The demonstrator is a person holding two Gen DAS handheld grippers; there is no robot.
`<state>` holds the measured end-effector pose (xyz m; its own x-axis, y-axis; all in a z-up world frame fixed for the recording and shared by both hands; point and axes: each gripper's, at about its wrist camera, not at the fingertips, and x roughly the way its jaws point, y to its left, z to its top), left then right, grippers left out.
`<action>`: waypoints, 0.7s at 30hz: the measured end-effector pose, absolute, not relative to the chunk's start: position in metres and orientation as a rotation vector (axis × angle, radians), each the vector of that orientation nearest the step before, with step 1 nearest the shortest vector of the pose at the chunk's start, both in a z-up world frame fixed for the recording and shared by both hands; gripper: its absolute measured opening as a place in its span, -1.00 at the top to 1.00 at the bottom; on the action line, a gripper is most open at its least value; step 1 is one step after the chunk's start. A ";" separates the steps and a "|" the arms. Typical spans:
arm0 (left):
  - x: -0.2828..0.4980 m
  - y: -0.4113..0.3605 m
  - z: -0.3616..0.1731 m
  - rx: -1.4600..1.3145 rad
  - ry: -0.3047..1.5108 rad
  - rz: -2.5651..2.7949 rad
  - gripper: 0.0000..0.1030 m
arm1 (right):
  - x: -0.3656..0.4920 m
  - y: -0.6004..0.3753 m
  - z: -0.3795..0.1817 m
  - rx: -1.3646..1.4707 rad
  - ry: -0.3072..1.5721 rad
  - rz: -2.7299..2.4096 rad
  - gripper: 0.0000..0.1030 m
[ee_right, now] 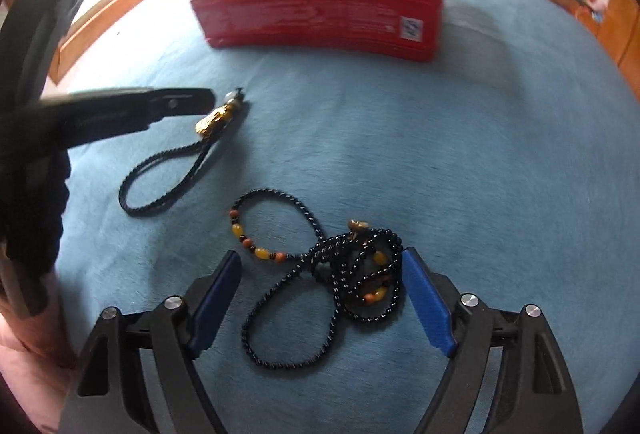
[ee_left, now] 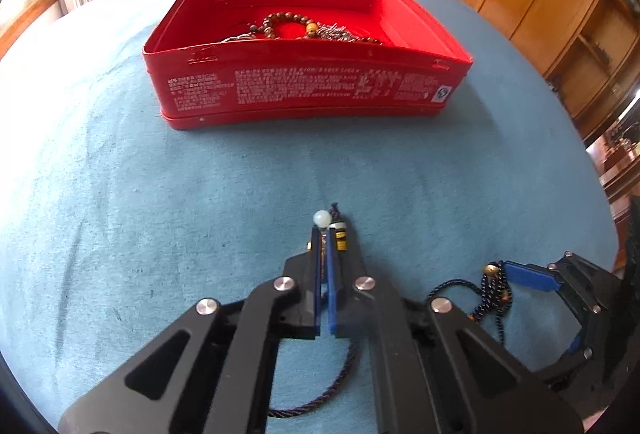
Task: Organize jewelry
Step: 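Grip the gold pendant cord with left tool while right tool grips the black bead necklace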
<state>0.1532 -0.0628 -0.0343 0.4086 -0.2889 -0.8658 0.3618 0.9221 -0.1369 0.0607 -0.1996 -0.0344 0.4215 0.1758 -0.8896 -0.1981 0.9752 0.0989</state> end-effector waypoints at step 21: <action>0.153 -0.079 -0.049 0.181 1.087 -0.406 0.70 | 0.067 -0.233 -0.028 0.176 1.097 0.347 0.73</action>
<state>0.1530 -0.0791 -0.0494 0.4007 -0.2312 -0.8866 0.4059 0.9123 -0.0544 0.0667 -0.2331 -0.0276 0.4092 0.3599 -0.8385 -0.1874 0.9325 0.3088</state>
